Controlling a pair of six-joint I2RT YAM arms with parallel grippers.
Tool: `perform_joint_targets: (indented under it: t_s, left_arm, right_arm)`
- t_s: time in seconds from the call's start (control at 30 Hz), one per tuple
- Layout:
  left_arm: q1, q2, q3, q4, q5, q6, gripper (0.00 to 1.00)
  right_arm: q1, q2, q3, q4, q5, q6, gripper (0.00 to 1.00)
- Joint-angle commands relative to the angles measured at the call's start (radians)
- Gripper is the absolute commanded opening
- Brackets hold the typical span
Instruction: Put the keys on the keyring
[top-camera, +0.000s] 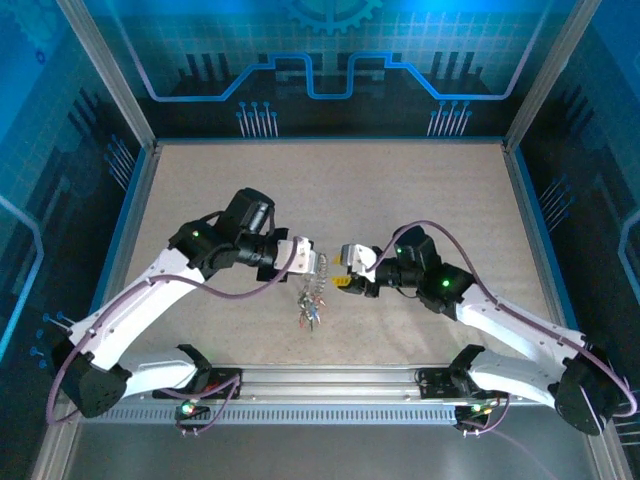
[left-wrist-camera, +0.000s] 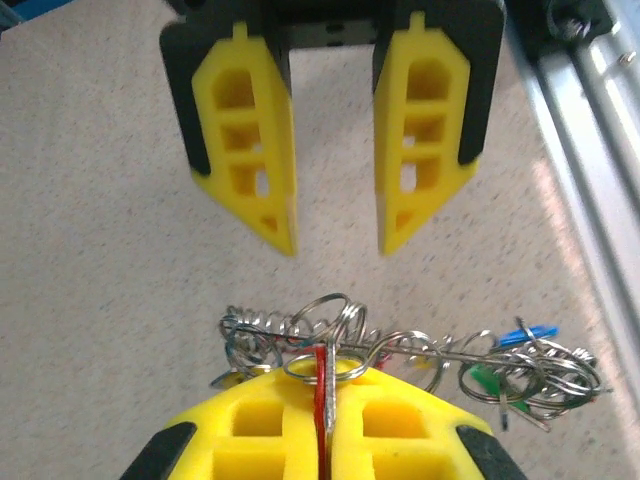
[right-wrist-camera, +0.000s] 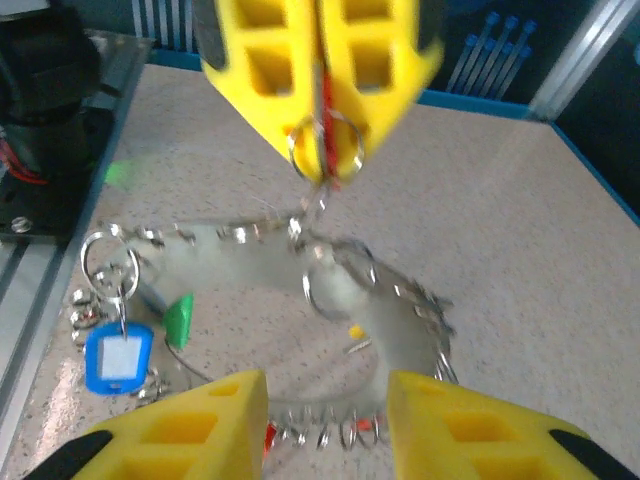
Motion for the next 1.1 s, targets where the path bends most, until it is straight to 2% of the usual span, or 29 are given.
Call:
perform_joint_targets:
  t_s: [0.0,0.17,0.3,0.37,0.4,0.43,0.47,0.6,0.77,0.93,1.07]
  left_arm:
    - [-0.023,0.039,0.083,-0.116,-0.146,0.219,0.00]
    - [-0.063,0.140,0.144,-0.147,-0.464,0.378,0.00]
    - [-0.071,0.216,0.248,-0.174,-0.570,0.430,0.00]
    - [-0.071,0.257,0.309,-0.195,-0.618,0.441,0.00]
    - [-0.072,0.270,0.321,-0.188,-0.636,0.444,0.00]
    - [-0.074,0.281,0.328,-0.174,-0.653,0.453,0.00]
    - [-0.074,0.287,0.328,-0.154,-0.659,0.465,0.00]
    - [-0.093,0.312,0.328,-0.093,-0.651,0.482,0.00]
    - [-0.137,0.363,0.357,-0.047,-0.632,0.465,0.00]
    - [-0.190,0.412,0.407,-0.048,-0.561,0.407,0.00]
    - [-0.220,0.428,0.441,-0.034,-0.449,0.355,0.00]
  right_arm:
    - [-0.033,-0.037,-0.007,0.061,0.066,0.048,0.39]
    - [-0.053,-0.065,-0.026,0.100,0.214,0.086,0.47]
    - [-0.068,-0.101,-0.058,0.146,0.273,0.114,0.56]
    - [-0.076,-0.123,-0.069,0.158,0.297,0.127,0.64]
    - [-0.078,-0.133,-0.076,0.164,0.313,0.133,0.75]
    - [-0.082,-0.148,-0.085,0.173,0.342,0.140,0.81]
    - [-0.086,-0.162,-0.096,0.185,0.371,0.150,1.00]
    - [-0.128,-0.236,-0.141,0.234,0.496,0.212,1.00]
    - [-0.231,-0.347,-0.209,0.262,0.643,0.348,1.00]
    - [-0.332,-0.421,-0.242,0.199,0.657,0.441,1.00]
    - [-0.379,-0.449,-0.246,0.179,0.654,0.447,1.00]
